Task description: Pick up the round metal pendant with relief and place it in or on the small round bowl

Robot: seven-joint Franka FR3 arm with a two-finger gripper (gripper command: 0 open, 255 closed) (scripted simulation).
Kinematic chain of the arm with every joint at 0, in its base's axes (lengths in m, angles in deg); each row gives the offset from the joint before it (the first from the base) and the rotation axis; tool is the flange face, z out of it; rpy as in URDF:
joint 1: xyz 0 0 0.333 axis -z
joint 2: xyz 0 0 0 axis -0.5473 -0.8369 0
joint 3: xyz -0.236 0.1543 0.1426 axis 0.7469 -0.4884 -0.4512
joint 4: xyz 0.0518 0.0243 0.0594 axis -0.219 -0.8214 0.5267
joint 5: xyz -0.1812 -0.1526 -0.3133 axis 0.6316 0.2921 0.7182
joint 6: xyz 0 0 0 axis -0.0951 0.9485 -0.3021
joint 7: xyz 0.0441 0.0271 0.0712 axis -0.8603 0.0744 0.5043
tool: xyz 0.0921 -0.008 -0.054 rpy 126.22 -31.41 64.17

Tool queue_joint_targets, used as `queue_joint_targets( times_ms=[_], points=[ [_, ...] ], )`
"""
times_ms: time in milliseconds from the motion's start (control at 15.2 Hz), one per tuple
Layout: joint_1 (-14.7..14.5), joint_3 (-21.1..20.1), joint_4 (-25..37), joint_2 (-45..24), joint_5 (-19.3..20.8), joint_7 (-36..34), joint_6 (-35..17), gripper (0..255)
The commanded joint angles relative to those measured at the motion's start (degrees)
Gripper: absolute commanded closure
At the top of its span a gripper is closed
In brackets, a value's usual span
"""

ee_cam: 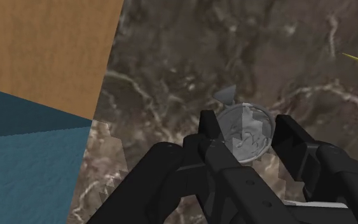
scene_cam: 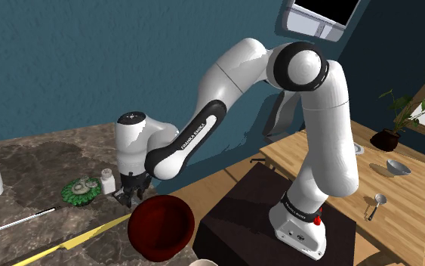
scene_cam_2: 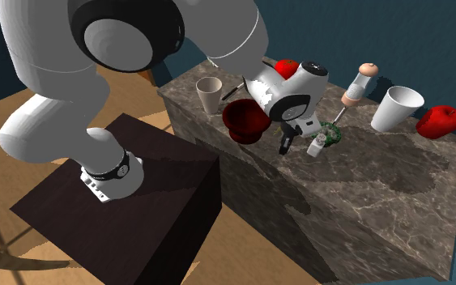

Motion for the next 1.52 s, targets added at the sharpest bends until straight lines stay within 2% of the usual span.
queue_joint_targets(
  times_ms=[0, 528, 594, 726, 1188, 1452],
  points=[
    [0.0, -0.1, 0.0, -0.1, 0.0, 0.0, -0.1, 255],
    [0.9, -1.5, -0.4, 2.8, -1.7, 0.9, 2.2, 255],
    [0.9, -1.5, -0.4, 2.8, -1.7, 0.9, 2.2, 0],
    [1.1, -2.5, 7.4, -0.4, -2.9, 5.1, 9.9, 0],
    [-0.2, -0.8, 7.3, -4.2, -0.9, 3.9, 6.2, 0],
    [-0.3, -0.7, 7.4, -4.5, -0.8, 3.8, 5.9, 0]
  ],
)
